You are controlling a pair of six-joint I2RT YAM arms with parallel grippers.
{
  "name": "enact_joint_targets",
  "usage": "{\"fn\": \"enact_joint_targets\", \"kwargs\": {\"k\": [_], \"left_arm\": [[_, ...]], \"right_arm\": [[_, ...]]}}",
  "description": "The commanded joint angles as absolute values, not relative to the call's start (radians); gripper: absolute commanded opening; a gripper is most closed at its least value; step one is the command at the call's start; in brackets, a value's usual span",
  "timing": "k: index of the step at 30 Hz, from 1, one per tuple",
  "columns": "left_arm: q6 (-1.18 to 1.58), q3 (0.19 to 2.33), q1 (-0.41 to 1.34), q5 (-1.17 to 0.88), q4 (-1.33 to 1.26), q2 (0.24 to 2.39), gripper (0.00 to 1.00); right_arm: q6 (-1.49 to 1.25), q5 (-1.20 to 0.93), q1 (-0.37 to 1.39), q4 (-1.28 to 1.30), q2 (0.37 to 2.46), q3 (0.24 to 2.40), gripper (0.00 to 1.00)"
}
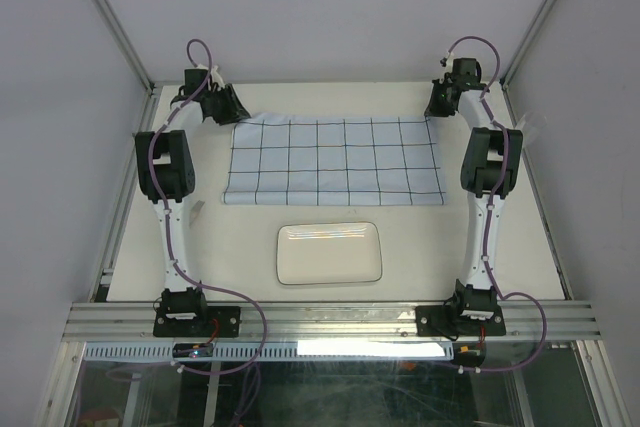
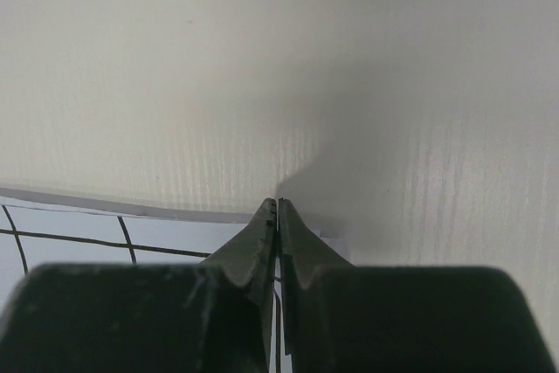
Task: Set the dinner table for one person
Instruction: Flatten out the napkin at the center of the board.
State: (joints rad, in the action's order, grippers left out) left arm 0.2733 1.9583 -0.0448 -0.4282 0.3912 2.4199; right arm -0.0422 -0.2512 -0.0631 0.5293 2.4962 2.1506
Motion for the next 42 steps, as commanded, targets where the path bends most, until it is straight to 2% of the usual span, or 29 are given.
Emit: {"fn": "enact_joint_targets", "kwargs": {"k": [1, 25, 42], "left_arm": [[0.274, 1.950, -0.038, -0.457, 0.334, 2.363, 0.37], [0.263, 1.920, -0.038, -0.461, 0.374, 2.243, 0.38], [0.282, 1.660, -0.031, -0.494, 0.385, 2.142, 0.37]], "right_arm": [[-0.023, -0.258, -0.064, 0.511, 2.437, 2.182, 0.05], [-0.005, -0.310, -0.064, 0.574, 2.255, 2.112, 0.04], [-0.002, -0.344, -0.061, 0.675, 2.215, 2.004, 0.03]]}}
